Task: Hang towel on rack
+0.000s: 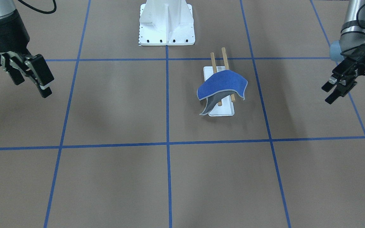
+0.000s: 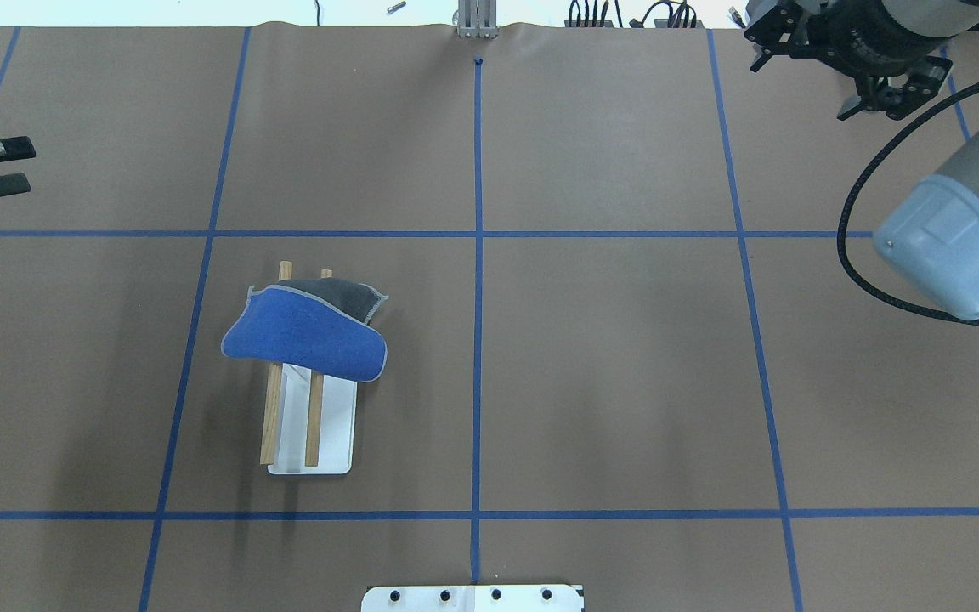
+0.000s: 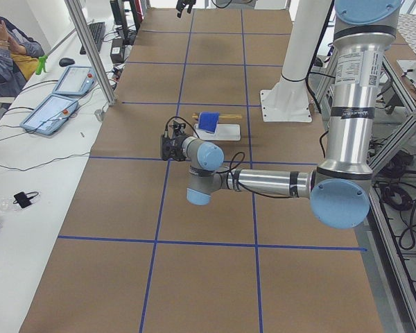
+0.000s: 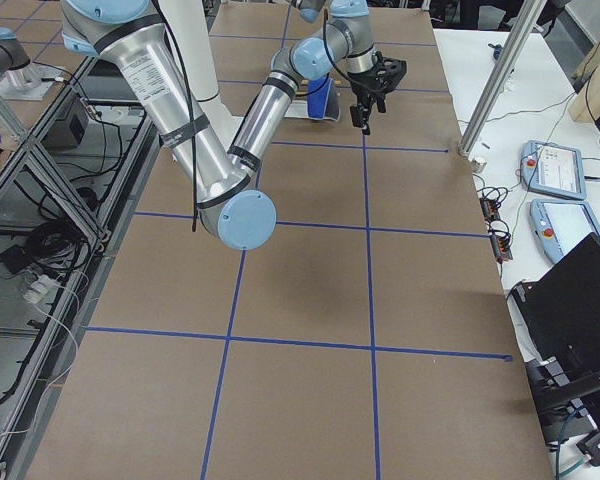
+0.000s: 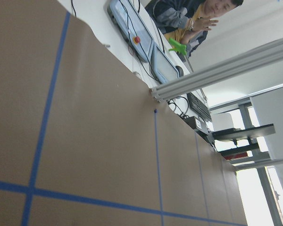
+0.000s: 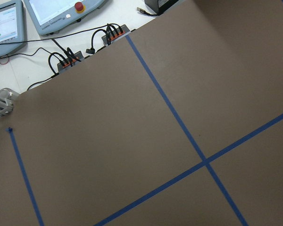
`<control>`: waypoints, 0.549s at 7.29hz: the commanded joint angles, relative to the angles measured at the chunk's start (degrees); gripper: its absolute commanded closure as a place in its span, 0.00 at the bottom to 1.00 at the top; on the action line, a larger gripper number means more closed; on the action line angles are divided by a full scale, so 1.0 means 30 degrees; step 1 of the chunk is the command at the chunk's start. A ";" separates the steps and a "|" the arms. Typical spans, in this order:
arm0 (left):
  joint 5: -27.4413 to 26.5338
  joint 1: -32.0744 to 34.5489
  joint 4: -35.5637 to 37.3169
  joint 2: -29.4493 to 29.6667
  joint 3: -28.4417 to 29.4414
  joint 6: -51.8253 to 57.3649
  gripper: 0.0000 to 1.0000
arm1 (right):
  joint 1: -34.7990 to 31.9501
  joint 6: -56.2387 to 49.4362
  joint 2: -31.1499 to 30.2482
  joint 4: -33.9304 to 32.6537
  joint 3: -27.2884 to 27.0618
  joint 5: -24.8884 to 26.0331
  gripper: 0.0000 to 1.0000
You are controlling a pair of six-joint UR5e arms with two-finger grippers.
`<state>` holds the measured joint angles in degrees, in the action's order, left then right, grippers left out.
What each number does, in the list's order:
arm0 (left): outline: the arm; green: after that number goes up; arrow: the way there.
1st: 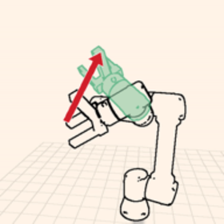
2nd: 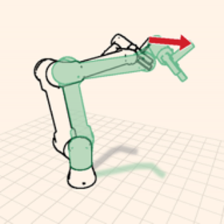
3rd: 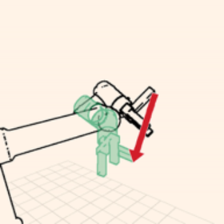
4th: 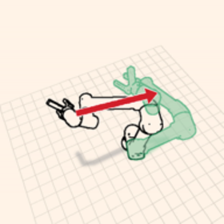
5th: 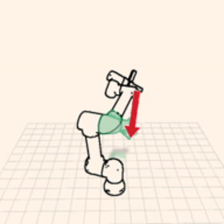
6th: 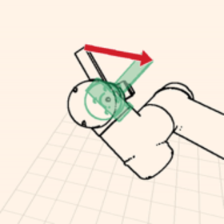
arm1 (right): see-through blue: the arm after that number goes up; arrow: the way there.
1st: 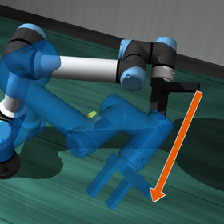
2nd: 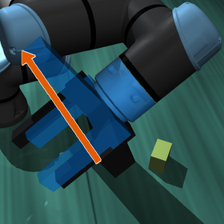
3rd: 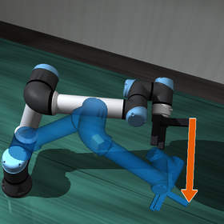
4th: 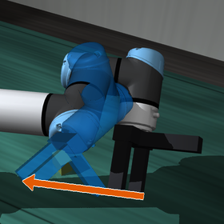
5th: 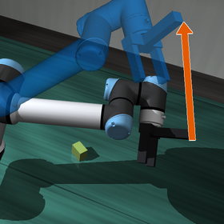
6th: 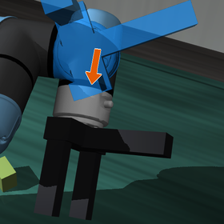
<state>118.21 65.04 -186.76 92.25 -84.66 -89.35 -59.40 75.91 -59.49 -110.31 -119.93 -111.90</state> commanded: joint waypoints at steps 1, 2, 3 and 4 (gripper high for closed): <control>0.0002 0.1778 0.5737 -0.0135 -0.0023 0.8554 0.02 | -0.1171 -0.2384 -0.1113 0.0001 0.0045 -0.1045 0.00; 0.0002 0.2018 0.8001 -0.0310 0.0006 1.2547 0.02 | -0.2018 -0.3700 -0.1697 0.0001 0.0046 -0.1920 0.00; 0.0089 0.2513 0.9850 -0.0398 -0.0052 1.5139 0.02 | -0.2896 -0.5830 -0.2602 0.0001 0.0046 -0.2741 0.00; 0.0293 0.2837 1.1754 -0.0573 -0.0052 1.7051 0.02 | -0.3369 -0.7882 -0.3249 0.0001 0.0133 -0.3039 0.00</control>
<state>118.52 72.13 -158.85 91.09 -84.76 -47.16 -67.16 59.73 -66.58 -110.30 -119.72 -119.13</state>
